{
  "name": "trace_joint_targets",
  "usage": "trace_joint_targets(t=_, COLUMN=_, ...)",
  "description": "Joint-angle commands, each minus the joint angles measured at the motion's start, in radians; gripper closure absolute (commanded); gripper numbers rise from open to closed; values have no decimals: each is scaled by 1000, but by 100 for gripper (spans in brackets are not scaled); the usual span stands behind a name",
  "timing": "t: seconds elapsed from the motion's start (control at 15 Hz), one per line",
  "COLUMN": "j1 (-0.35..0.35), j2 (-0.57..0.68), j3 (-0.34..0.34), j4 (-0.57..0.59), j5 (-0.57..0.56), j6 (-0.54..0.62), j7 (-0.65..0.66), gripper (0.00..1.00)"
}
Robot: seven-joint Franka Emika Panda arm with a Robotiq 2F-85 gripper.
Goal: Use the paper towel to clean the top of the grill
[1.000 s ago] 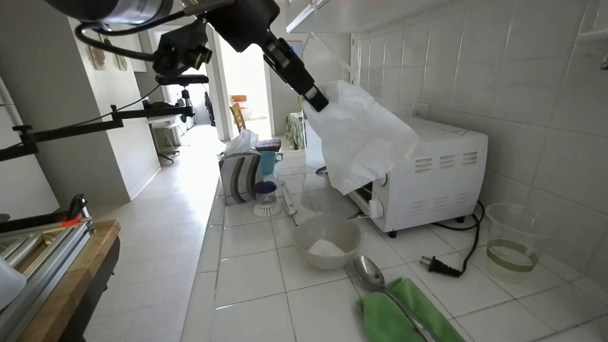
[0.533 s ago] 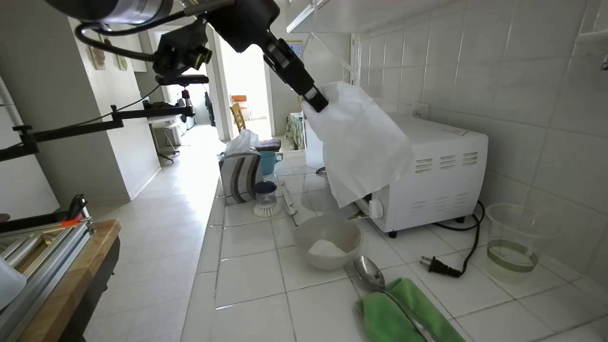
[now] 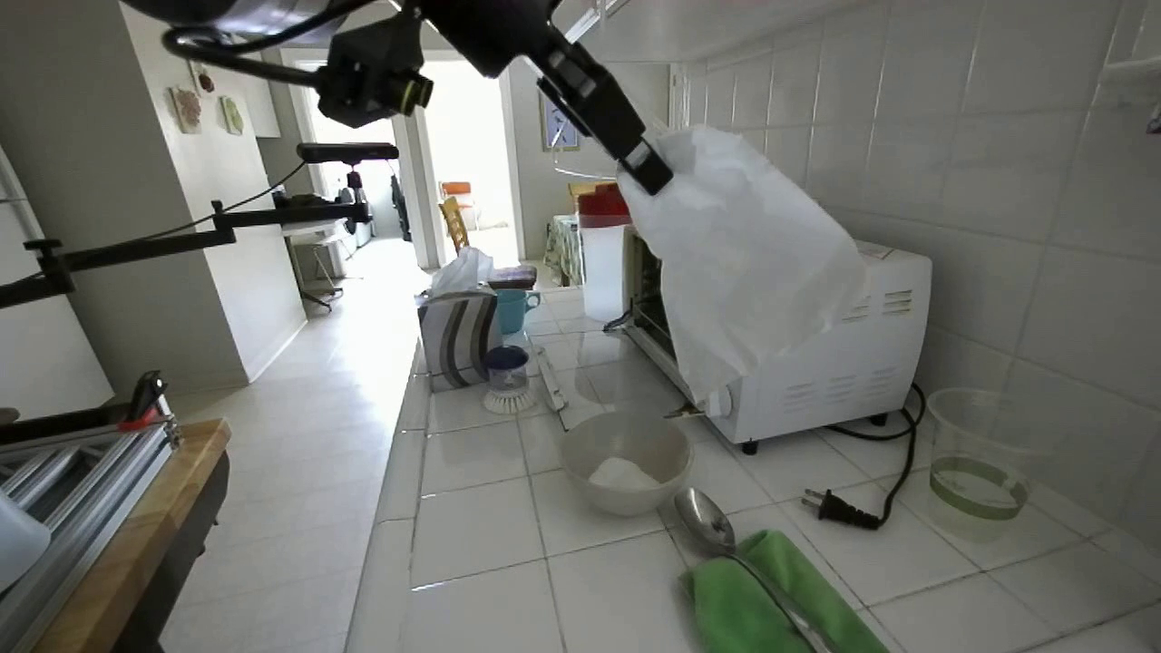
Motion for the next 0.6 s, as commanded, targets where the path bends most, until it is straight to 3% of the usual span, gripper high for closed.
trace_joint_targets(t=0.0, j1=122, j2=34, j3=-98, j4=37, j5=10, j6=48, j7=-51, gripper=100)
trace_joint_targets(t=0.53, j1=469, j2=26, j3=-402, j4=48, j5=-53, j6=135, j7=-82, gripper=100)
